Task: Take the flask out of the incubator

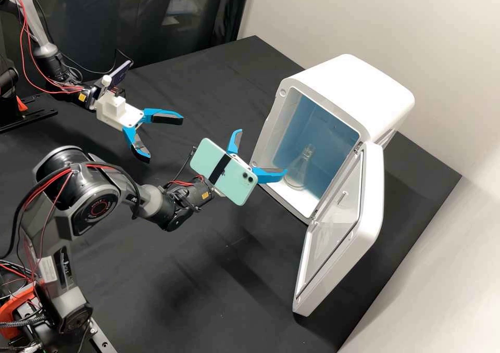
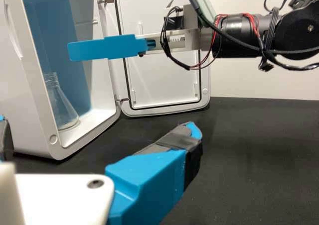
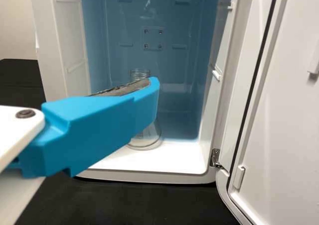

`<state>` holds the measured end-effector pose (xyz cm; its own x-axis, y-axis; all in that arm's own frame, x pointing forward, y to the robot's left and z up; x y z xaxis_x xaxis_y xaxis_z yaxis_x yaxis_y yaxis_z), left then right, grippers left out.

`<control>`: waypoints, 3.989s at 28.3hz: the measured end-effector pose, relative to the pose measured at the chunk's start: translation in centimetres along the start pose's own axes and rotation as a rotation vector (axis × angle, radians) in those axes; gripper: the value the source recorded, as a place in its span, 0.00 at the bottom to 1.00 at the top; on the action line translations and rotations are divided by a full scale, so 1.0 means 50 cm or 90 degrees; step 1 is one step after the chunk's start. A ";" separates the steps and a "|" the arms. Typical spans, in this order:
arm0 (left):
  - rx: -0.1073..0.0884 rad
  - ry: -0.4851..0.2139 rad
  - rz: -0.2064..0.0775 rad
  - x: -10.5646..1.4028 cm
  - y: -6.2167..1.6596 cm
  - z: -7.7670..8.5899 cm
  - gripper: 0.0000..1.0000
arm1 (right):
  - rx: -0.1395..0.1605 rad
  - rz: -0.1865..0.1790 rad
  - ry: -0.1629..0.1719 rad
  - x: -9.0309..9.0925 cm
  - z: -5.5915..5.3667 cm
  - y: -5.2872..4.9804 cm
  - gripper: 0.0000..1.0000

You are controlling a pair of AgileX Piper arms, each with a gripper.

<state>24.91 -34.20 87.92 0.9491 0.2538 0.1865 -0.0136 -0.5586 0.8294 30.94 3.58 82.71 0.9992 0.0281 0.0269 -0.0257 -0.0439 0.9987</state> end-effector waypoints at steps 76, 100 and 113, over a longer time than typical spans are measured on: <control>0.003 -0.023 0.008 0.001 0.004 0.019 1.00 | -0.012 -0.006 -0.184 0.350 0.101 -0.023 1.00; 0.006 -0.024 0.007 0.001 0.003 0.020 1.00 | -0.036 -0.044 -0.211 0.425 0.084 -0.047 0.00; 0.006 -0.024 0.004 0.001 0.001 0.019 1.00 | -0.037 -0.042 -0.209 0.434 0.088 -0.048 0.00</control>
<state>25.28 -34.97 87.47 0.9601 0.2207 0.1719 -0.0171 -0.5673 0.8233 52.84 -0.09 80.71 0.9548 -0.2940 -0.0434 0.0467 0.0042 0.9989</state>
